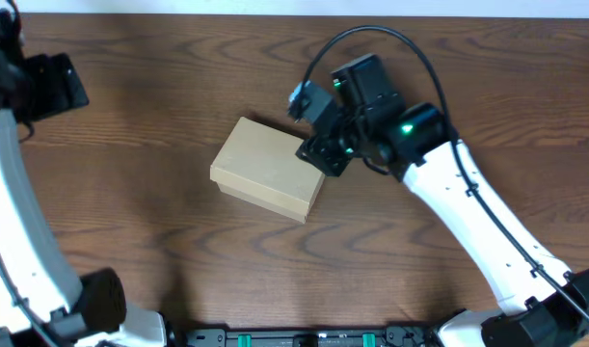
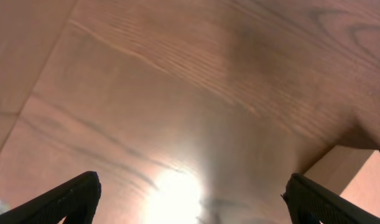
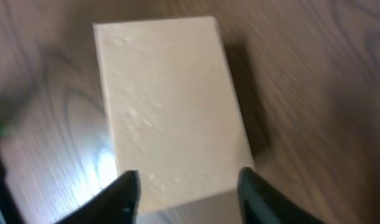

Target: Pack container

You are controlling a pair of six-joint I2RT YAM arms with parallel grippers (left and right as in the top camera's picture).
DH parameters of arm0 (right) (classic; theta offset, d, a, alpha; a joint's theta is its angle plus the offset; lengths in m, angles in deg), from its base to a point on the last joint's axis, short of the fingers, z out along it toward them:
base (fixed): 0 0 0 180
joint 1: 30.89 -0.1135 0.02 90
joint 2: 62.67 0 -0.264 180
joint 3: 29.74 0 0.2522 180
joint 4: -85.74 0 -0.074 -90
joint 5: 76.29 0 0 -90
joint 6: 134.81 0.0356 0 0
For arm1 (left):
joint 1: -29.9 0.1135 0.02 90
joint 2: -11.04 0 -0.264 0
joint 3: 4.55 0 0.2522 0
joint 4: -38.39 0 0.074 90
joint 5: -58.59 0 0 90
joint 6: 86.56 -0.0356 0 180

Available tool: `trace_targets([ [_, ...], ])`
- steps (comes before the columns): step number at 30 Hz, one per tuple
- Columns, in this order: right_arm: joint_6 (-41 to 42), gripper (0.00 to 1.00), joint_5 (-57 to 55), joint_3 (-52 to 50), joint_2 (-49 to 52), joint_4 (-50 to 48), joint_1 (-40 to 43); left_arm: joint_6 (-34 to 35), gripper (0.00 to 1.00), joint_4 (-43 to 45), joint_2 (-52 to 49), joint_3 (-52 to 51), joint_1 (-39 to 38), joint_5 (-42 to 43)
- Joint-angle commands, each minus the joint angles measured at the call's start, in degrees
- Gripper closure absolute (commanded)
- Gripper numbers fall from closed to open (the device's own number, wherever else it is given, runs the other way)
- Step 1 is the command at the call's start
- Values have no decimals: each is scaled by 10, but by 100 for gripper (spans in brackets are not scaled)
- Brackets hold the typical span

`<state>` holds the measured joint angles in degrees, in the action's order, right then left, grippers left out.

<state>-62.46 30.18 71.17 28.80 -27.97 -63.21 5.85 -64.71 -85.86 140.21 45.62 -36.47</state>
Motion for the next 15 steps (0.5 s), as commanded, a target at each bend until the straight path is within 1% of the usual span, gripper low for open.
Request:
trace_targets([
  [1, 5, 67, -6, 12, 5, -4, -31, 29, 5, -6, 39, 10, -1, -22],
  [2, 5, 68, -6, 12, 5, -5, -38, 35, 5, -7, 47, 10, -1, -22],
  [4, 5, 79, -6, 12, 5, -5, -56, 41, 5, -10, 59, 10, -4, -23],
  [5, 5, 82, -6, 12, 5, -5, -65, 41, 5, -10, 64, 10, -4, -24],
  [12, 5, 93, -6, 12, 18, -30, -114, 45, 5, -13, 73, 9, -8, -24],
  [13, 5, 97, -6, 12, 23, -30, -118, 45, 5, -13, 73, 8, -11, -24],
  [15, 5, 99, -6, 12, 35, -29, -125, 45, 5, -13, 73, 7, -17, -27],
])
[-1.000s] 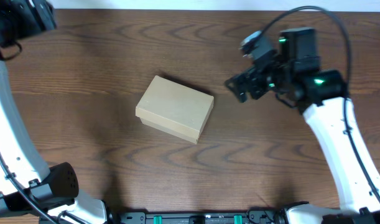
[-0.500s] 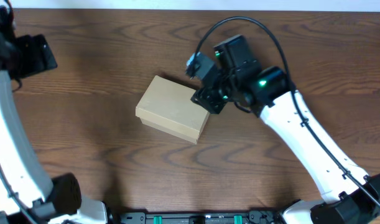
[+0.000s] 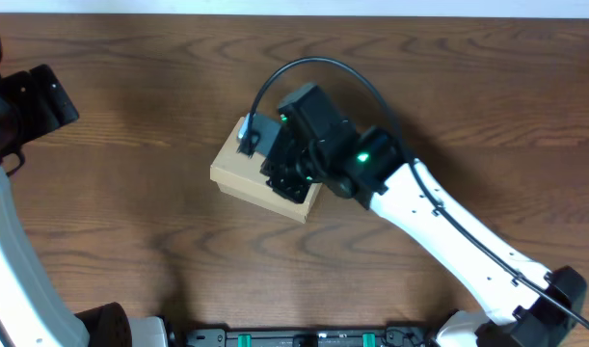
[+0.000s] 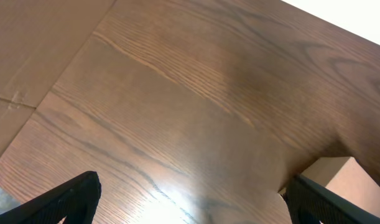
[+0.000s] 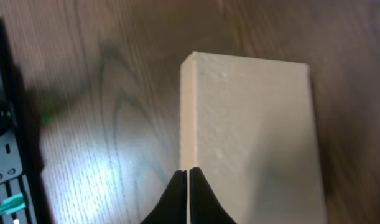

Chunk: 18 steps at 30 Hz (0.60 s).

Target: Pack container

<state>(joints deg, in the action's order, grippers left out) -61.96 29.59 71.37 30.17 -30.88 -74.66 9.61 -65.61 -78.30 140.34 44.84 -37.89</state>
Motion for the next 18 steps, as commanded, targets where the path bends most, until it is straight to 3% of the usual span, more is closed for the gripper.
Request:
trace_targets([
  [1, 0, 99, 0, 10, 28, 0, -13, 7, 5, -4, -3, 5, -14, -16],
  [18, -3, 99, -8, 10, 85, 3, -20, 7, 5, -2, -3, 5, -45, -31],
])
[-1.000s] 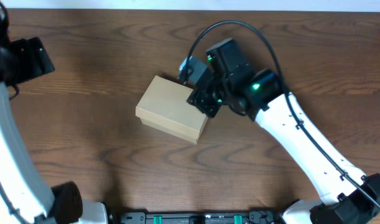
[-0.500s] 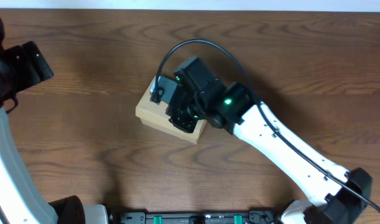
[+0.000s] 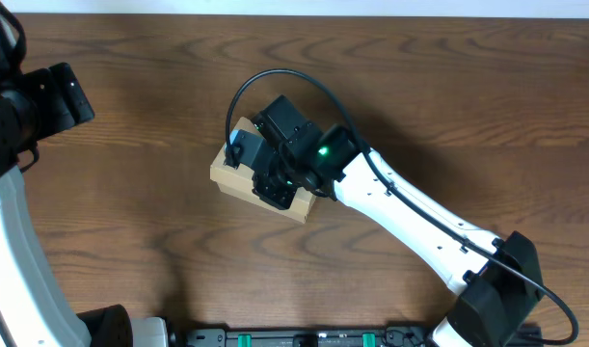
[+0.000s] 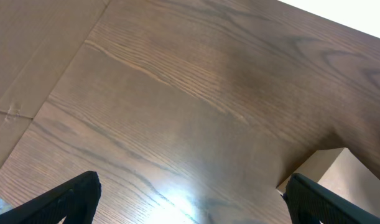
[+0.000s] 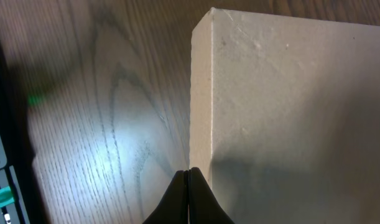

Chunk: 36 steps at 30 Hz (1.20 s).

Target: Pack container

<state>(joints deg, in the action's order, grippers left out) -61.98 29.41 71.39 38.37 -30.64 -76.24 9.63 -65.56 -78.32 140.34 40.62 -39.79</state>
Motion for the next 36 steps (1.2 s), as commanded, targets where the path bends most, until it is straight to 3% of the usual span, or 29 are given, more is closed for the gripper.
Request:
trace_targets([
  [1, -3, 99, -11, 10, 3, 0, -4, 7, 5, -3, -3, 5, -3, -12],
  [36, 9, 99, -31, 8, 97, -2, 11, 6, 5, -6, -3, 5, -3, -12],
])
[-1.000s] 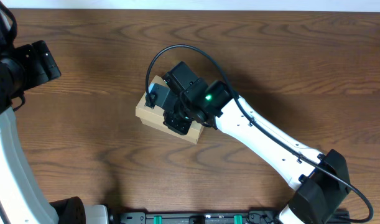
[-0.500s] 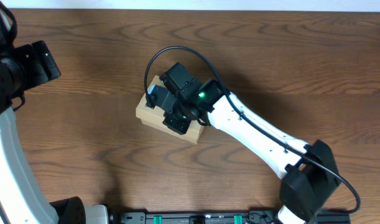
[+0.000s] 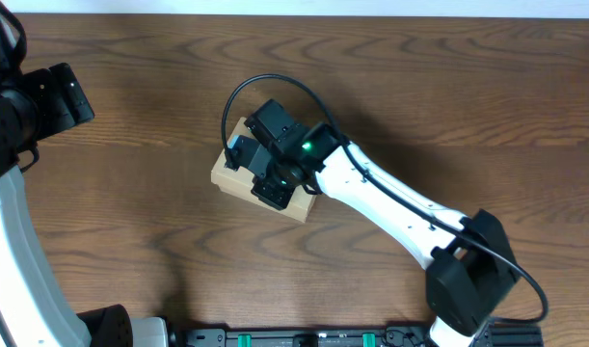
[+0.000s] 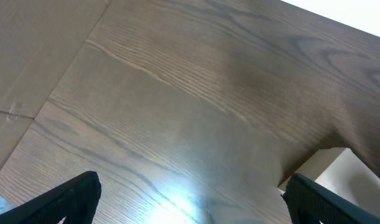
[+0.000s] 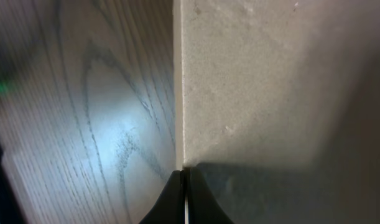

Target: Pack container

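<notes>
A tan cardboard box [image 3: 228,175] with its lid on lies mid-table. My right gripper [image 3: 272,187] is shut, its tips together with nothing between them, over the box's front part. In the right wrist view the closed tips [image 5: 184,180] sit right at the lid's long edge, and the box top [image 5: 270,81] fills the right half. My left gripper [image 4: 190,202] is open and empty, high above the table's far left. A corner of the box [image 4: 357,171] shows at the right in the left wrist view.
Dark wood table [image 3: 130,241] all round the box. A black rail with green clips [image 3: 304,337] runs along the front edge. Brown cardboard [image 4: 28,56] lies beyond the table's left edge in the left wrist view.
My right gripper, still shut, has come closer to the box's lid edge, so the box fills more of the right wrist view. The left gripper and the box stay where they were.
My right gripper was open at the box's right end. Then it was shut and over the box's top. Later it was further left, tips at the lid's long edge, and now closer down on that edge. The left gripper stayed open at the far left.
</notes>
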You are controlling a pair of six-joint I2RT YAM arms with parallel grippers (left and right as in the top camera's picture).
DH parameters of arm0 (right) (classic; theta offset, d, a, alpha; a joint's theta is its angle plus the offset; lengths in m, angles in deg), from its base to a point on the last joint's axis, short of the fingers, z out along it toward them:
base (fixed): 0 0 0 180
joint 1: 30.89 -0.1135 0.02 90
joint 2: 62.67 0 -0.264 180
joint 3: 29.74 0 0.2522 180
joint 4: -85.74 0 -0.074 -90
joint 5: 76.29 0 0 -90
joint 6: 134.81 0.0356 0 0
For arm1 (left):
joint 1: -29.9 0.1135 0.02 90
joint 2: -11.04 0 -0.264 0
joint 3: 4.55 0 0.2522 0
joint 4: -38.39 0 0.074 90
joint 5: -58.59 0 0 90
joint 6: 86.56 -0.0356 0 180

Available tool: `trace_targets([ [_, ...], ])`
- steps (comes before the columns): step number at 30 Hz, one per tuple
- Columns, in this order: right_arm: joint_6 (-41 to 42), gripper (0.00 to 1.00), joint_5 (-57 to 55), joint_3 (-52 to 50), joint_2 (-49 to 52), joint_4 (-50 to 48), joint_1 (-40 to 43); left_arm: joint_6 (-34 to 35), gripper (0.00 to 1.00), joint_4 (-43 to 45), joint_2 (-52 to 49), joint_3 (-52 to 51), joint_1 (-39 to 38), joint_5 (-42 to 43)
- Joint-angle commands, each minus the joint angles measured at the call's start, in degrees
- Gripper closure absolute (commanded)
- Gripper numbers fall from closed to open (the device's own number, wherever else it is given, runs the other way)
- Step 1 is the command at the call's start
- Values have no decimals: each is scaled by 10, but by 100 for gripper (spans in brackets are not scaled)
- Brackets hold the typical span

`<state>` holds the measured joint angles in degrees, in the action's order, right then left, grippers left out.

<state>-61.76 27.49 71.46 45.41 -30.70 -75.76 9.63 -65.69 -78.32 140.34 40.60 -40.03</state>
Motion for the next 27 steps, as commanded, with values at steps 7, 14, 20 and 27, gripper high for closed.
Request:
trace_targets([
  [7, 6, 99, -11, 7, 53, -1, 9, 6, 5, -4, -3, 5, -2, -10],
  [14, 7, 99, -4, 7, 53, 0, 22, 5, 5, -4, -3, 5, -2, -10],
  [20, 6, 99, 2, 7, 51, 4, 43, 4, 5, -4, -3, 5, -2, -10],
  [27, 33, 78, 2, 29, 17, -9, 82, -3, 5, 0, -3, 5, -2, 31],
])
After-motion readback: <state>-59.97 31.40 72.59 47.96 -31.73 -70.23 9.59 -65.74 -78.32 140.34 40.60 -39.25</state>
